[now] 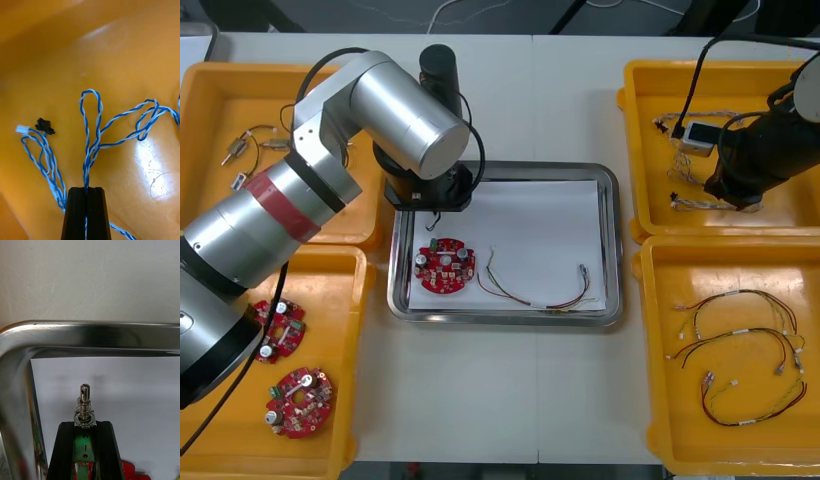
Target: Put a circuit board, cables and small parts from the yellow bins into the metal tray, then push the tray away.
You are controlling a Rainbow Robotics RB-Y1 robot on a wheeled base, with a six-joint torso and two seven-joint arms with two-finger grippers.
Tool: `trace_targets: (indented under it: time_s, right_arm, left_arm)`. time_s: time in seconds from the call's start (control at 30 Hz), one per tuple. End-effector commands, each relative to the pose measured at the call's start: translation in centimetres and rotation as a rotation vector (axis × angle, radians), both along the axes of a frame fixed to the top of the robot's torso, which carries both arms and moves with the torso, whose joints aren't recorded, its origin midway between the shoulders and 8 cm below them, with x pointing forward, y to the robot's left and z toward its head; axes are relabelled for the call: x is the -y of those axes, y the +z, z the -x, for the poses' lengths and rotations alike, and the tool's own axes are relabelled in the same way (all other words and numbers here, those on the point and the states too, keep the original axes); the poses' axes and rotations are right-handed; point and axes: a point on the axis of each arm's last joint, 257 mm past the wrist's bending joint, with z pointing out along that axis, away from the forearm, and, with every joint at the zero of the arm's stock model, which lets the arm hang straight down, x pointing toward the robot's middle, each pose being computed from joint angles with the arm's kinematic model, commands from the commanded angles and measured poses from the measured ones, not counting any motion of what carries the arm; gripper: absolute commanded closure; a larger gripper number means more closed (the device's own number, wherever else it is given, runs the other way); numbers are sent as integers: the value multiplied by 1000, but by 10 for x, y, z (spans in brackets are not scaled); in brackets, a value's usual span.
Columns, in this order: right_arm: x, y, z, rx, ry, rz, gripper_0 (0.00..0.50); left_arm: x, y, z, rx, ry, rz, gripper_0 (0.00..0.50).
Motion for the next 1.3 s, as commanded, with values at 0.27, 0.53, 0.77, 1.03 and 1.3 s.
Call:
trace_targets:
  time_s: [0.27, 0.53, 0.77, 1.03, 1.3]
  right_arm:
    - [22, 90, 10, 43, -20, -50, 500]
    - [31, 120, 30, 19, -42, -65, 500]
    - [43, 137, 52, -28, -84, -105, 500]
    - [51, 152, 71, -62, -122, -106, 500]
    - [25, 162, 77, -56, -141, -91, 500]
  left_arm:
    - [24, 32, -17, 77, -92, -16, 500]
    - [23, 31, -16, 72, -93, -22, 167]
    - [27, 39, -12, 61, -99, 10, 28]
    - [28, 79, 12, 46, -127, 30, 16]
    - [2, 115, 37, 13, -133, 36, 16]
